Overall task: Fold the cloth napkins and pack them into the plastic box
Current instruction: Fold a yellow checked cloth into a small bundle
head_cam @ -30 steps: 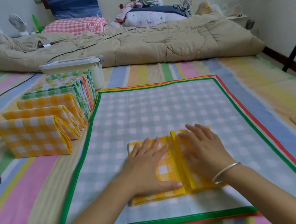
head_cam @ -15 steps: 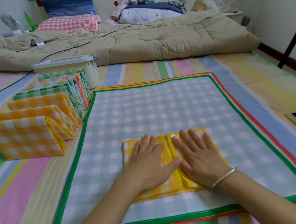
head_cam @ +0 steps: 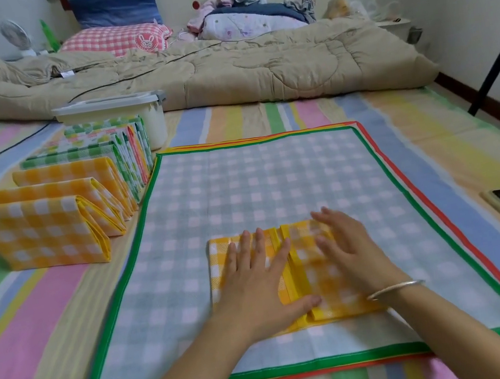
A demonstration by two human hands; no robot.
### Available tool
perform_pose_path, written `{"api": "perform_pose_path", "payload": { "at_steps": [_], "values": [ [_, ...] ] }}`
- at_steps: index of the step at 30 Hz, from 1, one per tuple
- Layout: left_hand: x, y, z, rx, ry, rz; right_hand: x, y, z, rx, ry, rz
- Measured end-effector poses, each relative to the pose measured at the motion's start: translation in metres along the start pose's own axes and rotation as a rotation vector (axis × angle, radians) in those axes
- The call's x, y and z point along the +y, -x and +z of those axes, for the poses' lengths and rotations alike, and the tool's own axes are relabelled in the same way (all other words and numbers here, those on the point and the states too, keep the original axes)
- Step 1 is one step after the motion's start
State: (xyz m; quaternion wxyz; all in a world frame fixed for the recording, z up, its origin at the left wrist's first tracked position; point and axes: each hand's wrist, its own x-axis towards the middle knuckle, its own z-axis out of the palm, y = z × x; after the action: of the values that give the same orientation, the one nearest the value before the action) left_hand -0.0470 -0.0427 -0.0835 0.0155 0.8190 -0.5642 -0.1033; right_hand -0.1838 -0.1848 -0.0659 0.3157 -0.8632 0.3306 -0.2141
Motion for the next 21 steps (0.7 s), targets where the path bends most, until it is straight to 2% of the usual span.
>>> {"api": "perform_pose_path", "payload": {
  "at_steps": [2, 3, 5, 7, 9, 12, 14, 16, 18, 21],
  "values": [
    [0.0, 0.0, 0.0, -0.008, -0.02, 0.002, 0.0, 0.006, -0.017, 0.189, 0.151, 0.124],
    [0.0, 0.001, 0.0, -0.008, -0.027, 0.003, 0.001, 0.011, -0.024, 0.206, 0.274, 0.219],
    [0.002, 0.001, -0.001, 0.003, -0.036, -0.001, 0.001, 0.021, -0.035, 0.125, 0.402, 0.383],
    [0.003, 0.002, -0.001, 0.018, -0.049, -0.01, 0.003, 0.026, -0.039, 0.028, 0.385, 0.46],
    [0.007, 0.001, 0.0, 0.048, -0.048, -0.034, 0.002, 0.028, -0.045, 0.061, 0.089, 0.48],
    [0.016, -0.003, 0.001, 0.105, 0.005, -0.113, -0.008, 0.032, -0.042, 0.195, -0.714, 0.634],
    [0.023, -0.006, 0.003, 0.135, 0.038, -0.16, -0.013, 0.036, -0.03, 0.124, -0.955, 0.654],
    [0.027, -0.008, 0.005, 0.156, 0.053, -0.174, -0.021, 0.042, -0.015, 0.076, -1.106, 0.582],
    [0.028, -0.009, 0.005, 0.152, 0.026, -0.167, -0.024, 0.048, 0.0, 0.107, -1.024, 0.484],
    [0.028, -0.01, 0.004, 0.167, 0.024, -0.168, -0.027, 0.054, 0.013, 0.187, -0.531, 0.331]
  ]
}}
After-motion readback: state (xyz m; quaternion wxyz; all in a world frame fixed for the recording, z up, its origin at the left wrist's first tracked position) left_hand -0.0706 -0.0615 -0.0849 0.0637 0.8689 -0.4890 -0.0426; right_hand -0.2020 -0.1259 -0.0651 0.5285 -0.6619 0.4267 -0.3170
